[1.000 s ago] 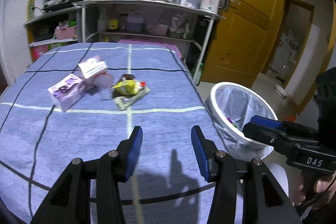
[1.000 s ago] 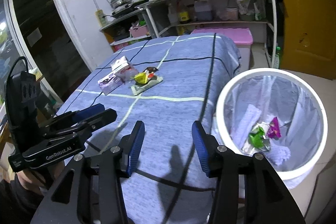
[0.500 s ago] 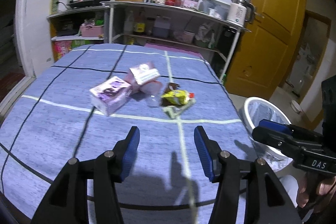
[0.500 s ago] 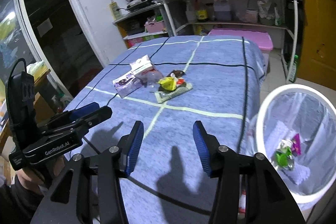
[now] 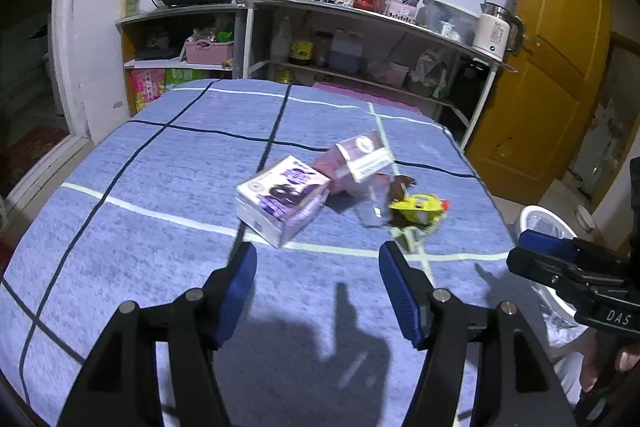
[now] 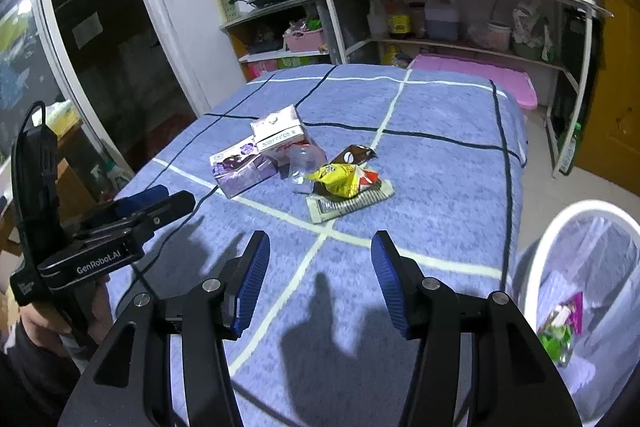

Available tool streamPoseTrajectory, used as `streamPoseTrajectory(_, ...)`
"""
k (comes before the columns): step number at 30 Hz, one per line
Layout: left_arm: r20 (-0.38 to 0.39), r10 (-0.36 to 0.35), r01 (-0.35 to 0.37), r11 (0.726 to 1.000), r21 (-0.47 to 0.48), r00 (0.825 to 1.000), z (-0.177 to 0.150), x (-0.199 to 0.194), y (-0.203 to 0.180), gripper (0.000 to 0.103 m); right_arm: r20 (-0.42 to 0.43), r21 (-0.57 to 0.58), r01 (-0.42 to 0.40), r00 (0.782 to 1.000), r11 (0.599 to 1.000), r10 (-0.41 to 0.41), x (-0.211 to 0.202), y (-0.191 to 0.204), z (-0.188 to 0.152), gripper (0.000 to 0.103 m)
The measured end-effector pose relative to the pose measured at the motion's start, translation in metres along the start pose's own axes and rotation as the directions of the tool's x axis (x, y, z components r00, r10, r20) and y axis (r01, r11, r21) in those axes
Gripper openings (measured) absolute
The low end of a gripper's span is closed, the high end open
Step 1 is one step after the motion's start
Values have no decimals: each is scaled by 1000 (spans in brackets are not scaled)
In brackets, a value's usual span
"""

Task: Collect trash
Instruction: 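Grasp the purple juice box with the left gripper while the right grasps the yellow chip bag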

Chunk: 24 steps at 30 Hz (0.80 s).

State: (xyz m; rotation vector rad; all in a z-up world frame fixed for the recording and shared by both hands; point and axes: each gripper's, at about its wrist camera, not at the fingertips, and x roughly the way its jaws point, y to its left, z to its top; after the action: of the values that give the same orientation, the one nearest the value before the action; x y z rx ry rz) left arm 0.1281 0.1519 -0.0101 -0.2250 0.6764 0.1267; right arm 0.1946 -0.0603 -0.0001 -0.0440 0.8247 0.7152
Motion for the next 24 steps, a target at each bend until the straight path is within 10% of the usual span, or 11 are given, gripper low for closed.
streamPoseTrajectory(24, -39, -24, 28, 993, 115, 999, 34, 66, 31, 81, -13, -215, 64, 998, 975, -68, 79, 14, 39, 54)
